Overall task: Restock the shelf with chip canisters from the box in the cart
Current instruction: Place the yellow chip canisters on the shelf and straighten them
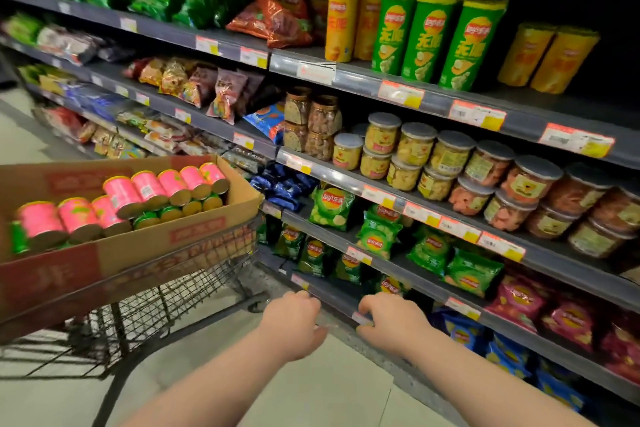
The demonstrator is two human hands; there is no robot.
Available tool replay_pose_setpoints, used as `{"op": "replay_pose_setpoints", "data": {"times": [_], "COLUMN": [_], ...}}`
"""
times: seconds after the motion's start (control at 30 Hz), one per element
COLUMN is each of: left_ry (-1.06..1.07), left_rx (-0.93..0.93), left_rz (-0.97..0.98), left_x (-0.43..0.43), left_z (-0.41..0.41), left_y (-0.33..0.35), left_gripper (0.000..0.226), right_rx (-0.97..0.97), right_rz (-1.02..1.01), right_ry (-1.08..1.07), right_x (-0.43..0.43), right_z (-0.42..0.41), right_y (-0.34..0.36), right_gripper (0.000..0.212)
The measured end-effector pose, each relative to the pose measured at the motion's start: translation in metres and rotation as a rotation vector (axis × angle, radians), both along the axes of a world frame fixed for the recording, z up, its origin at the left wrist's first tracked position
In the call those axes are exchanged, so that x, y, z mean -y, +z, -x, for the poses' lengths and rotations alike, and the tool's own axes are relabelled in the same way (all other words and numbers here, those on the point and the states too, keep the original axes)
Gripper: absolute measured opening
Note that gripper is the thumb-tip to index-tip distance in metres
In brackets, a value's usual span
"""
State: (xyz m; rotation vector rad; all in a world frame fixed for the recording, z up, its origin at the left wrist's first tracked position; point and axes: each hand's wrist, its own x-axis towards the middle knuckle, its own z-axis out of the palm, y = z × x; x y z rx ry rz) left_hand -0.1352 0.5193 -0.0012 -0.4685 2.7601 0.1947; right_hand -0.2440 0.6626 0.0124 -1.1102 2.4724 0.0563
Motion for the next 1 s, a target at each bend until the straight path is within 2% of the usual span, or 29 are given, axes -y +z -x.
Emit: {"op": "replay_pose_setpoints", "data": {"times": [0.57, 0.77, 1.0], "left_ry": [0.330, 0.373, 0.419], "left_rx": [0.004, -0.071, -0.147], "left_rz": [-0.048, -0.033, -0.046], "left_x": [0.263, 0.307, 0.345], "left_z": [-0.139, -0.154, -0.146], "left_y": [-0.002, 0.005, 0.015], "left_gripper": [0.043, 0.037, 0.036], "right_rx": [0.061, 0.065, 0.099], "right_rz": [-0.042, -0.037, 0.004], "right_ry": [0.273, 0.298, 0.297], "right_x": [0.287, 0.340, 0.396], "right_z": [-0.097, -0.117, -0.096], "right_y": [-0.014, -0.015, -0.007], "right_gripper": [0.039, 0.039, 0.038]}}
